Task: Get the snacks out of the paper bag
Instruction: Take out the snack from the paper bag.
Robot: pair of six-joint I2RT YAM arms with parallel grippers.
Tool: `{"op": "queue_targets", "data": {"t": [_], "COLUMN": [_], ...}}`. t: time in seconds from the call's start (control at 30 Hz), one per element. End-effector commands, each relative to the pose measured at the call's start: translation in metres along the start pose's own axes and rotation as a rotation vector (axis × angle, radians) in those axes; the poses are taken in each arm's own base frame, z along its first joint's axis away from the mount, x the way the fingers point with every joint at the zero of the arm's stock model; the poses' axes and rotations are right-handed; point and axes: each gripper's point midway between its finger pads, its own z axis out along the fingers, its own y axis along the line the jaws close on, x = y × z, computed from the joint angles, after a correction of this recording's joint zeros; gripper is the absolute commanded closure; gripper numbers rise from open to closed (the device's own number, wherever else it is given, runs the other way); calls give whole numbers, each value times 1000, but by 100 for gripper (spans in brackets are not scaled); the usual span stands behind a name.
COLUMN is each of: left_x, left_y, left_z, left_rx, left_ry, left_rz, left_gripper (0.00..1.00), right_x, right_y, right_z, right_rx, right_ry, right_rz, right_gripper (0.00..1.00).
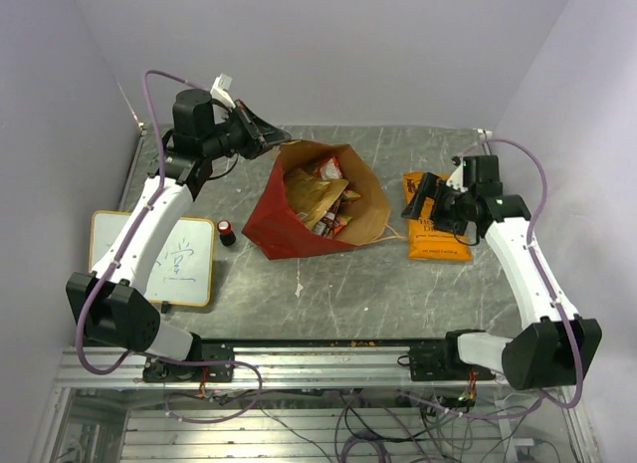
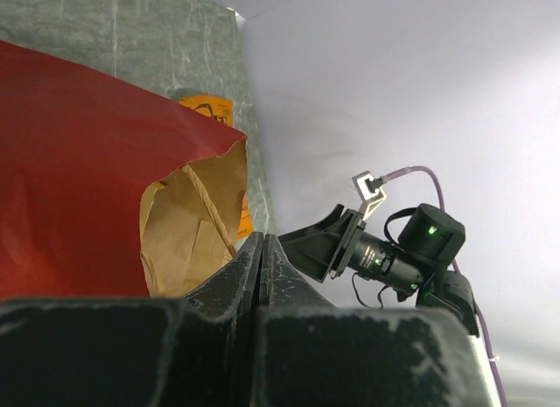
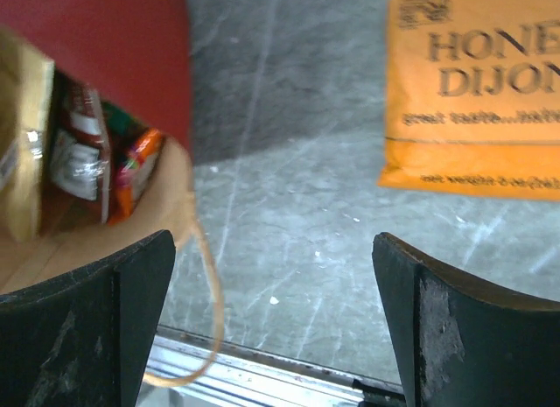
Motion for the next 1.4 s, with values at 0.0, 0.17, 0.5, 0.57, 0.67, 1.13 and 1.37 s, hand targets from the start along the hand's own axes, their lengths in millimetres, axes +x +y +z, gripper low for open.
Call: {"op": "queue_targets", "data": {"t": [0.0, 0.17, 0.5, 0.57, 0.67, 1.13, 1.37], "left_x": [-10, -12, 2, 8, 18, 31, 30], "left_y": [-21, -28, -32, -28, -20, -20, -25], "left_z": [-13, -15, -23, -21, -18, -7, -11], "left_rx": [6, -11, 3, 11, -19, 8, 0], "left_ry": [-40, -67, -34, -17, -3, 65, 74], "left_rz": [5, -59, -84, -124, -195, -222, -184], "left_gripper": [93, 93, 93, 93, 93, 93, 93], "right_x": [-19, -47, -18, -4, 22, 61, 56], "right_y": [43, 83, 189, 199, 210, 205, 211], "right_z": [-12, -31, -19, -8, 16, 93, 114], "right_rx": [-61, -128, -559, -569, -575, -367, -389], "right_ry": [-15, -121, 16, 50, 125, 115, 87], "right_rz": [-136, -208, -34, 54, 101, 260, 310], "right_gripper": [5, 6, 17, 18, 21, 42, 46]}}
